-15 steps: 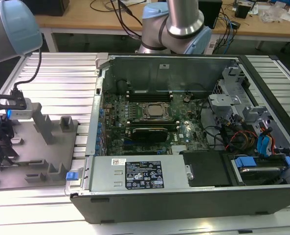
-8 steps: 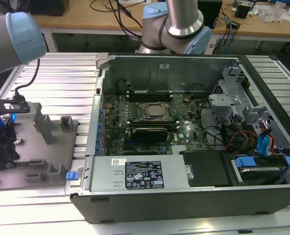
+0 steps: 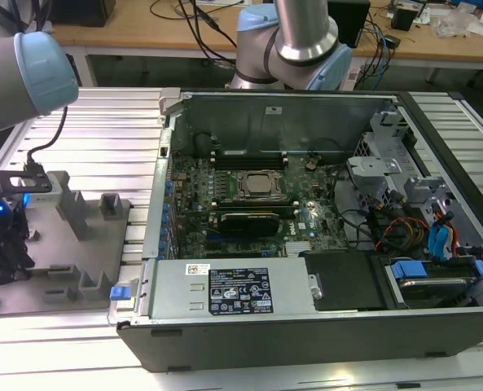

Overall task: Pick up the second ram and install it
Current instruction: 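Pick up the second ram and move it above second insertion slot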

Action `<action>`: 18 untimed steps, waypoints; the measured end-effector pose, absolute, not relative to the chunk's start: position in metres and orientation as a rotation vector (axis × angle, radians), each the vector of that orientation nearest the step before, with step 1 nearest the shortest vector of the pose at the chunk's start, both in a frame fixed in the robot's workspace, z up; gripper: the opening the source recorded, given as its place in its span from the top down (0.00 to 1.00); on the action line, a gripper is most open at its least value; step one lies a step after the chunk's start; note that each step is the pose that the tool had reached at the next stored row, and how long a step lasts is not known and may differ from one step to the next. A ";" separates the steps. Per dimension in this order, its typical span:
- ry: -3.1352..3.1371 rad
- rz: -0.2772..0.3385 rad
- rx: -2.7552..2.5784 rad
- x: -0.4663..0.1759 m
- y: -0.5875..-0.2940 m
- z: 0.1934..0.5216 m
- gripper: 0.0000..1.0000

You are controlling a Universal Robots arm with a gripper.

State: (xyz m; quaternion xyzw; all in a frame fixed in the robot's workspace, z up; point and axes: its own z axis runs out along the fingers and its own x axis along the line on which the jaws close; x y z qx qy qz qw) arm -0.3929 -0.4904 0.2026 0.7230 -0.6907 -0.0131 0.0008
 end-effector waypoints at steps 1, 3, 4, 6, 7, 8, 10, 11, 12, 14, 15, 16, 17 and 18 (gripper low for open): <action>-2.169 -0.041 2.270 -0.393 -0.490 0.202 0.78; -2.169 -0.041 2.270 -0.393 -0.490 0.202 0.86; -2.169 -0.041 2.270 -0.393 -0.490 0.202 0.86; -2.169 -0.041 2.270 -0.393 -0.490 0.202 0.86; -2.169 -0.041 2.270 -0.393 -0.490 0.202 0.86; -2.169 -0.041 2.270 -0.393 -0.490 0.202 0.86; -2.169 -0.041 2.270 -0.393 -0.490 0.202 0.86; -2.169 -0.041 2.270 -0.393 -0.490 0.202 0.86; -2.169 -0.041 2.270 -0.393 -0.490 0.202 0.86; -2.169 -0.041 2.270 -0.393 -0.490 0.202 0.86; -2.169 -0.041 2.270 -0.393 -0.490 0.202 0.86; -2.169 -0.041 2.271 -0.393 -0.490 0.202 0.86; -2.169 -0.041 2.271 -0.393 -0.490 0.203 0.86; -2.169 -0.041 2.270 -0.393 -0.490 0.205 0.86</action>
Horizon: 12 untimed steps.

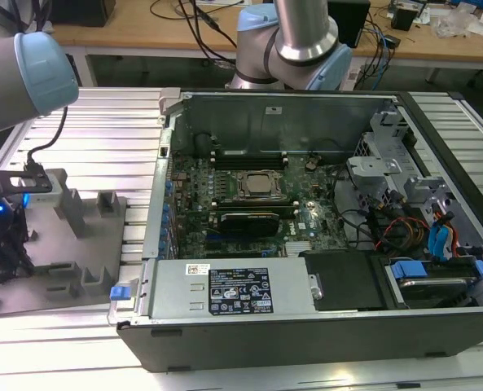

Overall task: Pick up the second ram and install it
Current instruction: 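Pick up the second ram and move it above second insertion slot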

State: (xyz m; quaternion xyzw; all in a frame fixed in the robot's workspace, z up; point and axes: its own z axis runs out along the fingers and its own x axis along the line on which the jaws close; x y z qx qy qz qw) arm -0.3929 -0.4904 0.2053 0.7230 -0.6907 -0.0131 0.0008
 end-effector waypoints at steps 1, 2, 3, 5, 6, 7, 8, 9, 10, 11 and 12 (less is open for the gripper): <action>-2.169 -0.041 2.270 -0.393 -0.490 0.211 0.86; -2.169 -0.041 2.270 -0.393 -0.490 0.219 0.86; -2.169 -0.041 2.270 -0.393 -0.490 0.224 0.86; -2.169 -0.041 2.270 -0.393 -0.490 0.232 0.86; -2.169 -0.041 2.270 -0.393 -0.490 0.238 0.86; -2.169 -0.041 2.270 -0.393 -0.489 0.243 0.86; -2.169 -0.041 2.270 -0.393 -0.489 0.247 0.86; -2.169 -0.041 2.270 -0.393 -0.489 0.252 0.86; -2.169 -0.041 2.270 -0.393 -0.489 0.256 0.86; -2.169 -0.041 2.270 -0.393 -0.489 0.260 0.86; -2.169 -0.041 2.270 -0.393 -0.488 0.264 0.86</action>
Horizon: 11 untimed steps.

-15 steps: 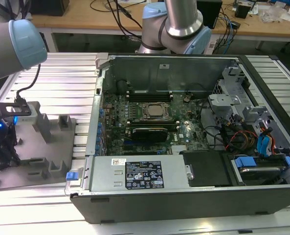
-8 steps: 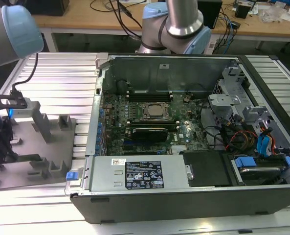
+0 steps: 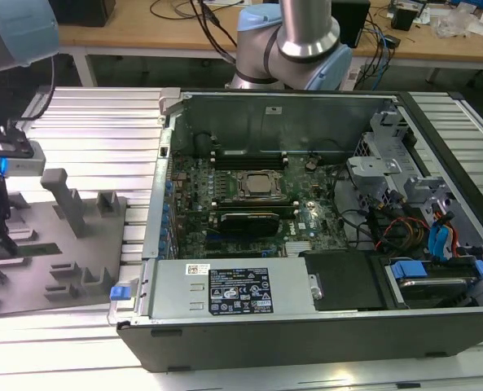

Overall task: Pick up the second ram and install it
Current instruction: 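Pick up the second ram and move it above second insertion slot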

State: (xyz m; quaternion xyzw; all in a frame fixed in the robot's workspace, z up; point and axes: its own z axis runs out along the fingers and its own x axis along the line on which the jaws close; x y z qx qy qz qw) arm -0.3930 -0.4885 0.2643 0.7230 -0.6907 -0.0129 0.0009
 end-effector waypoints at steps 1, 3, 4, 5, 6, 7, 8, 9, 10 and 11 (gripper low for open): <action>-2.169 -0.041 2.270 -0.393 -0.488 0.270 0.86; -2.169 -0.040 2.270 -0.393 -0.488 0.275 0.86; -2.169 -0.040 2.270 -0.393 -0.488 0.278 0.86; -2.169 -0.041 2.270 -0.393 -0.488 0.280 0.86; -2.169 -0.041 2.270 -0.393 -0.488 0.283 0.86; -2.169 -0.041 2.270 -0.393 -0.487 0.286 0.86; -2.168 -0.041 2.270 -0.393 -0.487 0.290 0.86; -2.168 -0.041 2.270 -0.393 -0.487 0.294 0.86; -2.169 -0.040 2.270 -0.393 -0.487 0.299 0.86; -2.168 -0.041 2.270 -0.393 -0.486 0.304 0.86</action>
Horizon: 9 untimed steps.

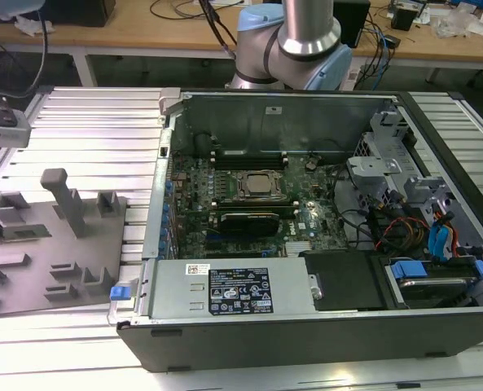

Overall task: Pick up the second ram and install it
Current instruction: 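Pick up the second ram and move it above second insertion slot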

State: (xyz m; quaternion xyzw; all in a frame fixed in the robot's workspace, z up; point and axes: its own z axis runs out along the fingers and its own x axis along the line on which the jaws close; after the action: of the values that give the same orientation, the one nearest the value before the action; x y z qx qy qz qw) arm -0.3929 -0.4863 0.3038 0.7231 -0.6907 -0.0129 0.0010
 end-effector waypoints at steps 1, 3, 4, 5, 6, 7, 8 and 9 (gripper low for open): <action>-2.168 -0.041 2.270 -0.393 -0.486 0.310 0.86; -2.168 -0.041 2.270 -0.393 -0.485 0.319 0.86; -2.168 -0.041 2.270 -0.393 -0.485 0.320 0.86; -2.169 -0.041 2.270 -0.393 -0.485 0.326 0.86; -2.168 -0.040 2.270 -0.393 -0.485 0.330 0.86; -2.168 -0.041 2.270 -0.393 -0.484 0.333 0.86; -2.168 -0.041 2.270 -0.393 -0.484 0.340 0.86; -2.168 -0.041 2.270 -0.393 -0.484 0.342 0.86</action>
State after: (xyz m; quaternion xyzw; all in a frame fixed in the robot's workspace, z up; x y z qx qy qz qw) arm -0.3929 -0.4837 0.3422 0.7230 -0.6907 -0.0129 0.0010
